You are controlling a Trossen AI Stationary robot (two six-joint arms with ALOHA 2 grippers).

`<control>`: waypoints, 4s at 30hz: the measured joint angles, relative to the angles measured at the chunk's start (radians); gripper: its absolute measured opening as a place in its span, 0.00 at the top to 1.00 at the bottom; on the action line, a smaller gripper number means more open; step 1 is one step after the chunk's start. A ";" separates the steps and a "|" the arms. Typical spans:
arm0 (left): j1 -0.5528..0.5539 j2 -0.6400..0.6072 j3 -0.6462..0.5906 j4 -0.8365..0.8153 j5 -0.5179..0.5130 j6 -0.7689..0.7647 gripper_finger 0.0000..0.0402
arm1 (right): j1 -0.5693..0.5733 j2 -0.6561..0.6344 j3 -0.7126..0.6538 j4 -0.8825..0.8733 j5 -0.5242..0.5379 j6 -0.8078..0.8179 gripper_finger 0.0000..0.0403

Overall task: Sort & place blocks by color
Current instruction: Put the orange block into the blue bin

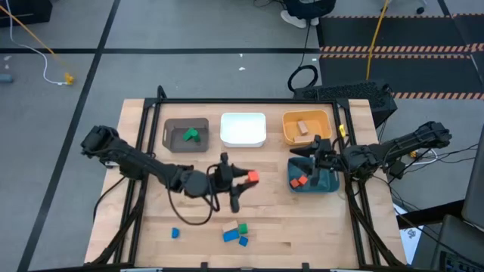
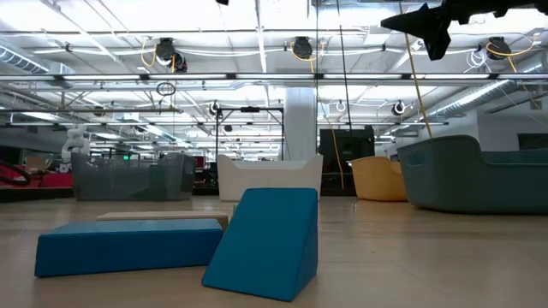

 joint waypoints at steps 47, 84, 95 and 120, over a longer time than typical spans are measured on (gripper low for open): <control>0.170 0.102 0.000 0.290 0.184 -0.063 0.64 | -0.003 0.450 -0.057 0.769 -0.110 -0.230 0.54; 0.197 0.102 0.000 0.235 0.185 -0.008 0.63 | 0.002 0.449 -0.057 0.805 -0.135 -0.149 0.54; 0.198 0.101 0.000 0.235 0.186 0.000 0.63 | 0.000 0.449 -0.057 0.790 -0.029 -0.151 0.48; 0.218 0.107 0.000 0.241 0.375 0.040 0.63 | -0.118 0.450 -0.056 0.699 -0.365 -0.333 0.28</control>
